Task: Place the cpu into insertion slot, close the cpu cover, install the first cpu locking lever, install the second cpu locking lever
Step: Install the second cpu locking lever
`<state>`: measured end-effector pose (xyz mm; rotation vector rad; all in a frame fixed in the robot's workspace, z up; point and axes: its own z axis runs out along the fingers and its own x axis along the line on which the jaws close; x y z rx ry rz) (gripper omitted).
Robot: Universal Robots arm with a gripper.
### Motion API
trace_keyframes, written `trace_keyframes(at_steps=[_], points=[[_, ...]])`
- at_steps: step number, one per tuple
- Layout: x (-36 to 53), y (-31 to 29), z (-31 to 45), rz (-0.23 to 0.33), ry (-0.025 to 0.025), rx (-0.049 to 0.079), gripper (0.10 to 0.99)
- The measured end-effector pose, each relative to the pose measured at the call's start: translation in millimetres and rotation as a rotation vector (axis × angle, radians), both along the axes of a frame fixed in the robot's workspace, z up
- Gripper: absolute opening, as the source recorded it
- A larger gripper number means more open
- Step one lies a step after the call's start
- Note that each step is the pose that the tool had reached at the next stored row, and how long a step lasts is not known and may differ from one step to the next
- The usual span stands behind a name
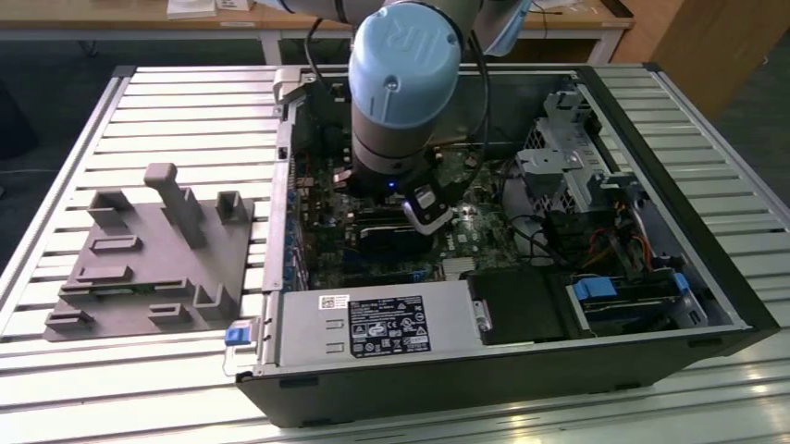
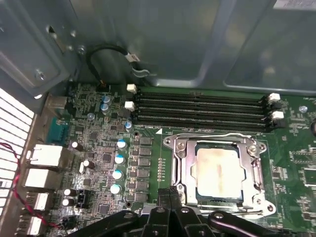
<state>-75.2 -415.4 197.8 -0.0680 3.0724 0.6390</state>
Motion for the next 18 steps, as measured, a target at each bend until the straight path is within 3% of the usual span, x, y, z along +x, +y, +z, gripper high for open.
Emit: trace_keyframes(at_steps=[4, 12, 18], points=[[0.0, 0.0, 11.3, 0.0, 0.0, 0.0, 0.106], [0.0, 0.0, 24.5, 0.0, 0.0, 0.006, 0.106], [0.0, 0.0, 26.8, 0.0, -0.0001, 0.011, 0.106]])
